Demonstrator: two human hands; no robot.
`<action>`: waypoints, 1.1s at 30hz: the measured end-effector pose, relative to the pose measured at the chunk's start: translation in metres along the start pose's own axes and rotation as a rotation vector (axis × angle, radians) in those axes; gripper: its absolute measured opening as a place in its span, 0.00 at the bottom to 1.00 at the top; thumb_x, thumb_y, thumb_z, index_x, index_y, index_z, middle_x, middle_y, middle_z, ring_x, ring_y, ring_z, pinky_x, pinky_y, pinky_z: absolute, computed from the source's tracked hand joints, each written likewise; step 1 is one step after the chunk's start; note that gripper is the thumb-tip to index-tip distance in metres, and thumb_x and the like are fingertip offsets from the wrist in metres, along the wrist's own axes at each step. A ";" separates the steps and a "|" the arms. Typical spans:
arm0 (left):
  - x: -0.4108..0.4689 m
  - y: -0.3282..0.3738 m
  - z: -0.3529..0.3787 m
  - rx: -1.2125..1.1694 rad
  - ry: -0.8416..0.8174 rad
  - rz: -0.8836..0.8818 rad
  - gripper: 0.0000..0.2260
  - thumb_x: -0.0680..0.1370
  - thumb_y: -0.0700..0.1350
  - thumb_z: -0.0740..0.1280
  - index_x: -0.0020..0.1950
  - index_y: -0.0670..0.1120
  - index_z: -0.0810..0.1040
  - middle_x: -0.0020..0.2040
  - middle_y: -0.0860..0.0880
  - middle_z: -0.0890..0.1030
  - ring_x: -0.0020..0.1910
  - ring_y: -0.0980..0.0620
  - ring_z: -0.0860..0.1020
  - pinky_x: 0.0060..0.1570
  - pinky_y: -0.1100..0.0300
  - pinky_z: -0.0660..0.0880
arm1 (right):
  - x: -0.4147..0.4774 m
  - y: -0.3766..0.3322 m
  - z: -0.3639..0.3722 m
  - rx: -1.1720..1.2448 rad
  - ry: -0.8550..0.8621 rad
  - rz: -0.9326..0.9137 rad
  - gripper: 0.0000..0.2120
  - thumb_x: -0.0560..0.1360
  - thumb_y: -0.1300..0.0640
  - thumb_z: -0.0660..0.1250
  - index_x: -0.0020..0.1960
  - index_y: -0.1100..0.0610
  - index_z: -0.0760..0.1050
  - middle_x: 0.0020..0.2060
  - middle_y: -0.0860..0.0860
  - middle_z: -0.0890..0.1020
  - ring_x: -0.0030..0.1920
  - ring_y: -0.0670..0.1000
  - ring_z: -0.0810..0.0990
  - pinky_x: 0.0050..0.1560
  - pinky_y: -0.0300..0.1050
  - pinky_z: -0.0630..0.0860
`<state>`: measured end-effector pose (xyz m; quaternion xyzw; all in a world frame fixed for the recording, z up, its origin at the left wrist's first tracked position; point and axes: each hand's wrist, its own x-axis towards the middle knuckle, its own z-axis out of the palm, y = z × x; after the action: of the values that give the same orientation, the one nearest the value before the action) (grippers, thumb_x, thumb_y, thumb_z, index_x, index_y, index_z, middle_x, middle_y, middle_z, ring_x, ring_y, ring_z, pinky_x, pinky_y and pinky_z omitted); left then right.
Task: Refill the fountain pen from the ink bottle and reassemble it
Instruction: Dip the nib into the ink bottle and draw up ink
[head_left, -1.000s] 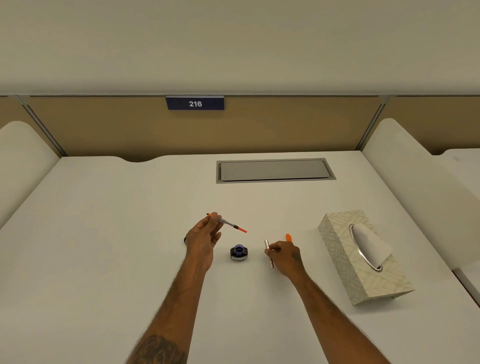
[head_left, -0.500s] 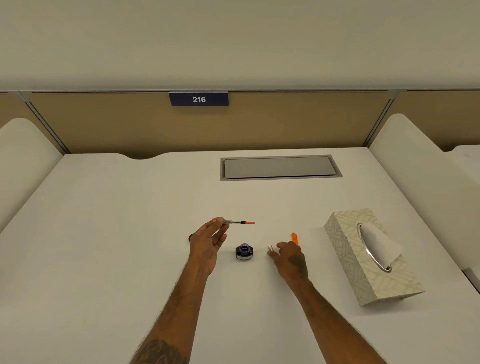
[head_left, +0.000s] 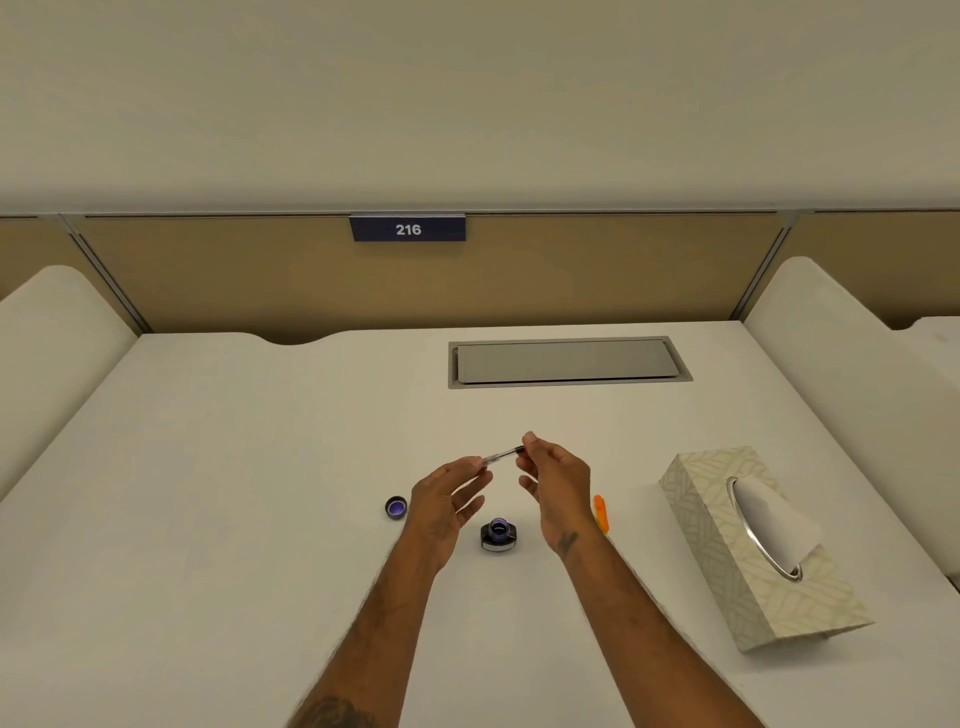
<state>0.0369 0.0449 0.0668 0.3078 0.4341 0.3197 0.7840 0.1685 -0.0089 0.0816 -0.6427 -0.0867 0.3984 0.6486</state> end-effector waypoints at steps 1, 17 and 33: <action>0.002 0.002 -0.002 0.054 -0.013 -0.019 0.10 0.75 0.47 0.71 0.53 0.43 0.83 0.50 0.46 0.86 0.55 0.47 0.83 0.58 0.50 0.74 | 0.004 -0.002 -0.001 -0.032 0.003 -0.023 0.11 0.77 0.52 0.68 0.53 0.59 0.82 0.45 0.52 0.84 0.46 0.49 0.82 0.45 0.43 0.79; 0.039 0.003 -0.010 0.727 -0.244 0.042 0.16 0.74 0.51 0.73 0.60 0.50 0.82 0.57 0.55 0.83 0.57 0.61 0.79 0.58 0.62 0.70 | 0.034 0.002 -0.011 -0.663 -0.191 -0.245 0.14 0.79 0.54 0.65 0.62 0.56 0.79 0.54 0.53 0.84 0.51 0.52 0.82 0.60 0.52 0.78; 0.053 -0.030 -0.024 0.965 -0.290 0.131 0.12 0.73 0.48 0.74 0.54 0.45 0.85 0.49 0.49 0.87 0.50 0.54 0.83 0.55 0.62 0.75 | 0.029 0.017 -0.013 -0.794 -0.356 -0.233 0.11 0.78 0.56 0.66 0.58 0.57 0.81 0.54 0.52 0.84 0.56 0.51 0.81 0.63 0.47 0.76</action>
<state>0.0451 0.0726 0.0077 0.7028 0.3987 0.0852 0.5830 0.1894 -0.0031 0.0523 -0.7491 -0.4151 0.3629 0.3672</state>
